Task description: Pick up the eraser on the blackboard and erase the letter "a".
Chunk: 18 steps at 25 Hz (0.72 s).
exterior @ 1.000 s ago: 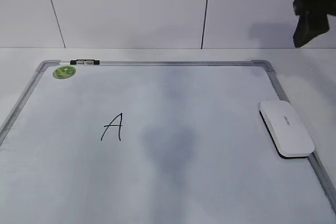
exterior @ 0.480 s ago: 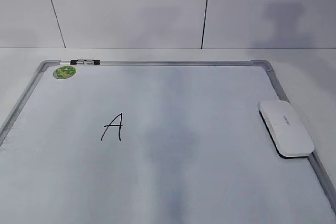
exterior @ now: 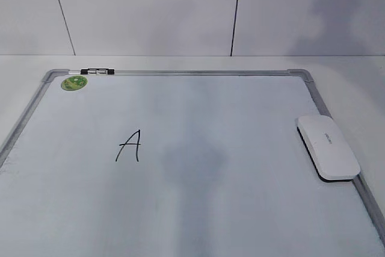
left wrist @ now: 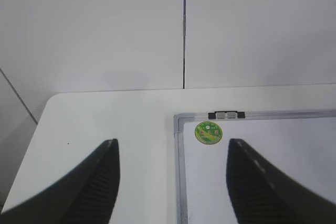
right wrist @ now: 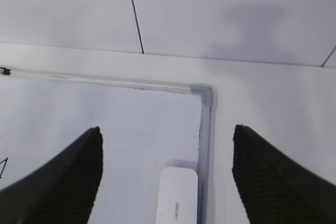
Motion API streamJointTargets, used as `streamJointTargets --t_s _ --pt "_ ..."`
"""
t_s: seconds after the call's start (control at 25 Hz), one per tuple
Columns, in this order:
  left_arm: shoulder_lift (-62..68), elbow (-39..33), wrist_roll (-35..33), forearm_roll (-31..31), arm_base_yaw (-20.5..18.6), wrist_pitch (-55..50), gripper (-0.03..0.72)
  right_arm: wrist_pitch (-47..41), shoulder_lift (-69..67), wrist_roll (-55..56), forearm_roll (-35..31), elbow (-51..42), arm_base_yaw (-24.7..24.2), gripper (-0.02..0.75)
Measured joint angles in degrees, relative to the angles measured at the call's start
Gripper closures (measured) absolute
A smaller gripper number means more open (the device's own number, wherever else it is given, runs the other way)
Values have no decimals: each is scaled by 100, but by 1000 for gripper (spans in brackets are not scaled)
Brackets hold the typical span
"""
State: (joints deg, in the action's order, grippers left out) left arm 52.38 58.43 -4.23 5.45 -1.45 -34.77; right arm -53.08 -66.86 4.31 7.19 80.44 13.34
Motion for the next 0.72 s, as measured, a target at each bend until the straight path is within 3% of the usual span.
streamJointTargets --t_s 0.32,0.72 --pt "-613 0 -9 26 0 -12 204 270 588 -280 -208 -98 0 157" --pt "-1360 -432 -9 85 0 -576 204 776 1883 -358 -223 -1714 0 157"
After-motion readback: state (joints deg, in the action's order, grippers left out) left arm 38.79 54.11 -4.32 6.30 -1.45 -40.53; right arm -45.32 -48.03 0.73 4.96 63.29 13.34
